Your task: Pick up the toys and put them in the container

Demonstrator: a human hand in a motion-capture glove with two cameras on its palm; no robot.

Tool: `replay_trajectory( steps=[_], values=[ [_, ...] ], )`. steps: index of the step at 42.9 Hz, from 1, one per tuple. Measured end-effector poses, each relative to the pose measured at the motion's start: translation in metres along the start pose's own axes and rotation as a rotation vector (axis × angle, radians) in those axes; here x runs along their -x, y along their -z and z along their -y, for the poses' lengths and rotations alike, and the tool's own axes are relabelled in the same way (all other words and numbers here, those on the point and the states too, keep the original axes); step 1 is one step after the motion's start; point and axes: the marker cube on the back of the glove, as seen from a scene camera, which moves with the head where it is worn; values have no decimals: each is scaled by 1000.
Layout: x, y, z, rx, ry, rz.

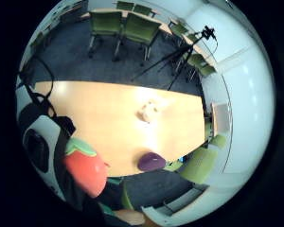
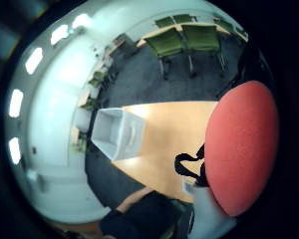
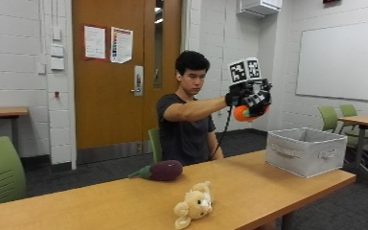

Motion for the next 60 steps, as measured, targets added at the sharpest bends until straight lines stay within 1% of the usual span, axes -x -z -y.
replay_trajectory(
  steps=[10, 14, 17, 19, 24, 26, 28, 30, 32, 33, 35, 36, 39, 42, 46, 48, 50, 52, 54, 56, 60],
  values=[
    [172, 19, 23, -30, 270, 15],
    [240, 18, 25, -24, 415, 69],
    [291, 12, 22, -9, 493, 113],
    [317, 7, 20, 2, 511, 121],
    [361, -14, 24, 14, 457, 40],
    [361, -22, 29, 18, 474, 35],
    [345, -27, 39, 39, 519, 109],
    [334, -32, 49, 62, 526, 183],
    [335, -36, 50, 76, 540, 222],
    [337, -37, 48, 81, 575, 238],
    [338, -41, 45, 89, 640, 226],
    [335, -44, 46, 95, 642, 183],
    [326, -55, 52, 138, 541, 57],
    [328, -57, 51, 163, 451, 36],
    [376, -44, 24, 140, 456, 72],
    [376, -40, 18, 116, 480, 14],
    [359, -34, 19, 97, 504, -1],
    [341, -23, 18, 92, 528, 80],
    [320, -15, 20, 86, 503, 137],
    [296, -13, 24, 65, 451, 84],
    [233, -9, 25, 44, 423, 38]
  ],
)
